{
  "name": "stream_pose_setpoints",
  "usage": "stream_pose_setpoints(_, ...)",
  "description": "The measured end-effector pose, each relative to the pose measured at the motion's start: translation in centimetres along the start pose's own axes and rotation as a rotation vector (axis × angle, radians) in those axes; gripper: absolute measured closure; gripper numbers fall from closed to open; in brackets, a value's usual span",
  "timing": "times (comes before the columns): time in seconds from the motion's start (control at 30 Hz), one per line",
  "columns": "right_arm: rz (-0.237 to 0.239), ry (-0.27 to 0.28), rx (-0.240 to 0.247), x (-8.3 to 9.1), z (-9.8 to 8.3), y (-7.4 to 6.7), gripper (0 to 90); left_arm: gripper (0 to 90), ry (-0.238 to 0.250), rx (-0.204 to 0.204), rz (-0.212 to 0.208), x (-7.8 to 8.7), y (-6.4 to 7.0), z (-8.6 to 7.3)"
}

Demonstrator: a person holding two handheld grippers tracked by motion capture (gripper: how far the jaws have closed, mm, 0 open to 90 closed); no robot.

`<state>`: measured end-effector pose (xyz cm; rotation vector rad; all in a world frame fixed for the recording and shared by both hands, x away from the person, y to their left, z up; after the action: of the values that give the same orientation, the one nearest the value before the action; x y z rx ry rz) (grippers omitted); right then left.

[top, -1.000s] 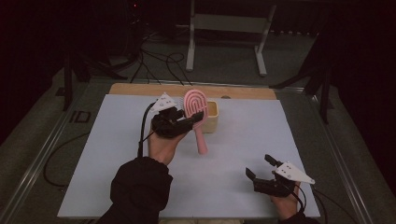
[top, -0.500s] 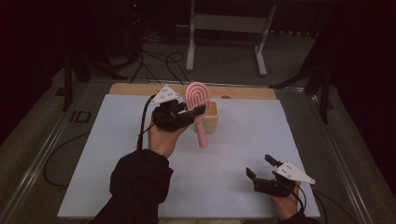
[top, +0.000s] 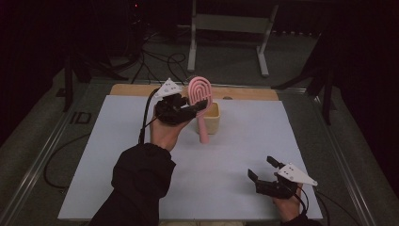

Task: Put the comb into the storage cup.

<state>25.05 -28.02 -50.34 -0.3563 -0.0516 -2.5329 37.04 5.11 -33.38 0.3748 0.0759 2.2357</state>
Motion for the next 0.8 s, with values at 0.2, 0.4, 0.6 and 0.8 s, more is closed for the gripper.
stream_pose_setpoints(0.2,-0.005,0.002,-0.003,0.1,0.0,0.1,8.6,64.5,-0.004,-0.011,0.009,-0.3,-0.3,0.4)
stream_pose_setpoints(0.4,-0.004,0.001,0.0,0.0,0.0,0.1,8.6,64.5,-0.005,-0.024,0.017,-0.6,-0.3,0.8)
stream_pose_setpoints(0.6,-0.006,0.004,-0.005,0.0,0.0,0.0,8.6,64.5,-0.003,-0.031,0.022,-1.0,-0.3,1.2)
stream_pose_setpoints(0.8,-0.005,0.004,-0.01,0.1,0.0,0.0,8.6,64.5,-0.013,-0.044,0.036,-1.4,-0.4,1.6)
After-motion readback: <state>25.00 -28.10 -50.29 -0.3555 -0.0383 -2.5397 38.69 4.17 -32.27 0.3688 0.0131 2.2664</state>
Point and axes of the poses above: each handheld gripper's, and its own axes: x roughly backward along the jaws, z roughly out of its top, y roughly to its right, the point moved 2 cm from there along -x, roughly forward along the jaws, and after that the axes turned 3 degrees about y, right-handed, at the moved point
